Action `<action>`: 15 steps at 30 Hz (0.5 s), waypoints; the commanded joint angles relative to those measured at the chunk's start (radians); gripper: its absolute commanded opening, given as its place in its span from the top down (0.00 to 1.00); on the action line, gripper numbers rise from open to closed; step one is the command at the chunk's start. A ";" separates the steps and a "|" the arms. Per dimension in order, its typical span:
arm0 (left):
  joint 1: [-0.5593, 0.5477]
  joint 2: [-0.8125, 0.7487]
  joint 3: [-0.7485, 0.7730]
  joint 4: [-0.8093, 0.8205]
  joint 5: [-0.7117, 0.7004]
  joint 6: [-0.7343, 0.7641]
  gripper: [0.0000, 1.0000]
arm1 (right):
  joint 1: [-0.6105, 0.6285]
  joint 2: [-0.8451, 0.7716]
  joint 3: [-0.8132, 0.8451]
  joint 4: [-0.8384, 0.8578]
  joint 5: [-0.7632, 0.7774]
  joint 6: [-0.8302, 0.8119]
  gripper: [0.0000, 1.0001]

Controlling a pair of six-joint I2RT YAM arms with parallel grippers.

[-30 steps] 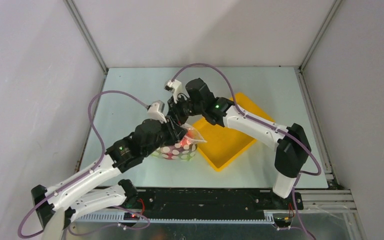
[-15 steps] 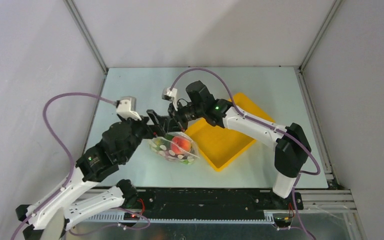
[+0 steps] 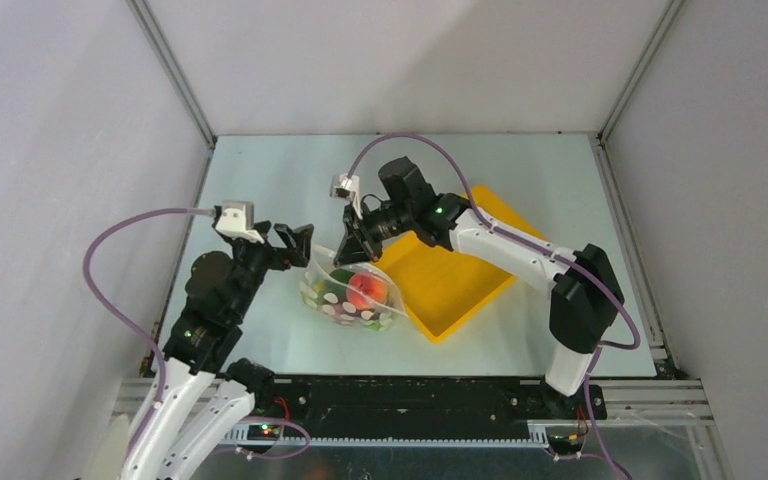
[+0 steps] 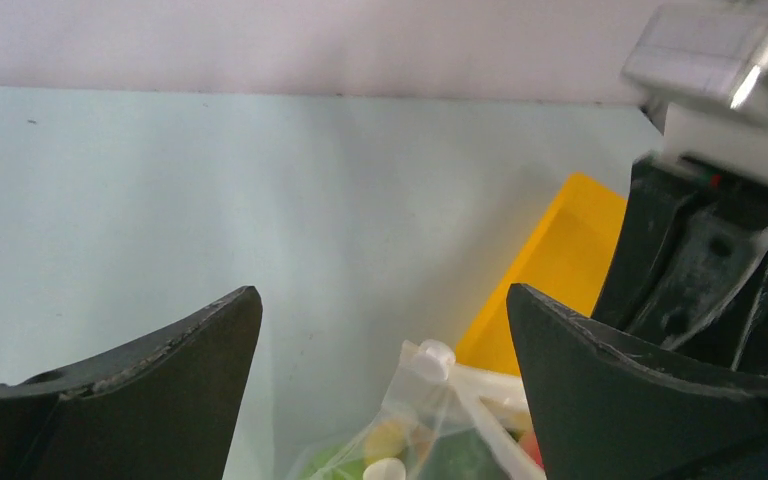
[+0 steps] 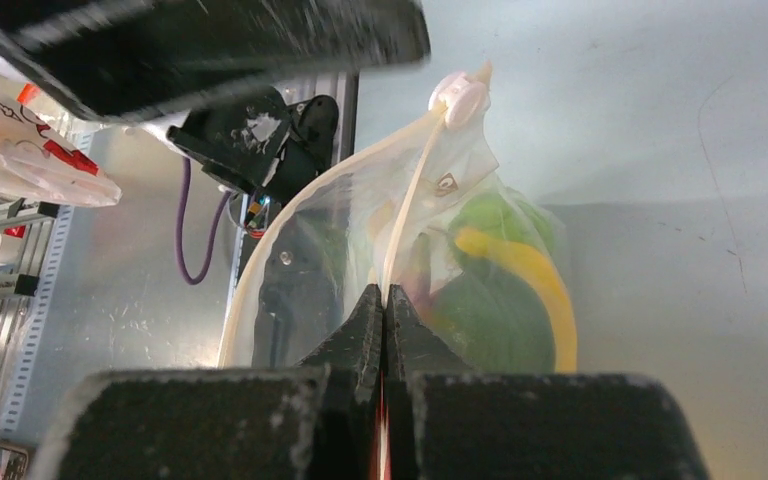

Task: Place the food in the zip-top bag and seal the zipper
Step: Adjust the zipper food storage bag at the center of the board.

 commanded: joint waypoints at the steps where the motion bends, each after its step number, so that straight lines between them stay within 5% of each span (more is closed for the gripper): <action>1: 0.147 -0.052 -0.124 0.183 0.408 0.085 0.00 | -0.023 0.003 0.025 -0.041 -0.071 -0.044 1.00; 10: 0.567 -0.013 -0.333 0.604 1.011 -0.208 0.00 | -0.034 0.049 0.086 -0.186 -0.104 -0.168 1.00; 15: 0.641 0.091 -0.388 0.842 1.176 -0.313 0.00 | -0.045 0.084 0.119 -0.193 -0.114 -0.162 1.00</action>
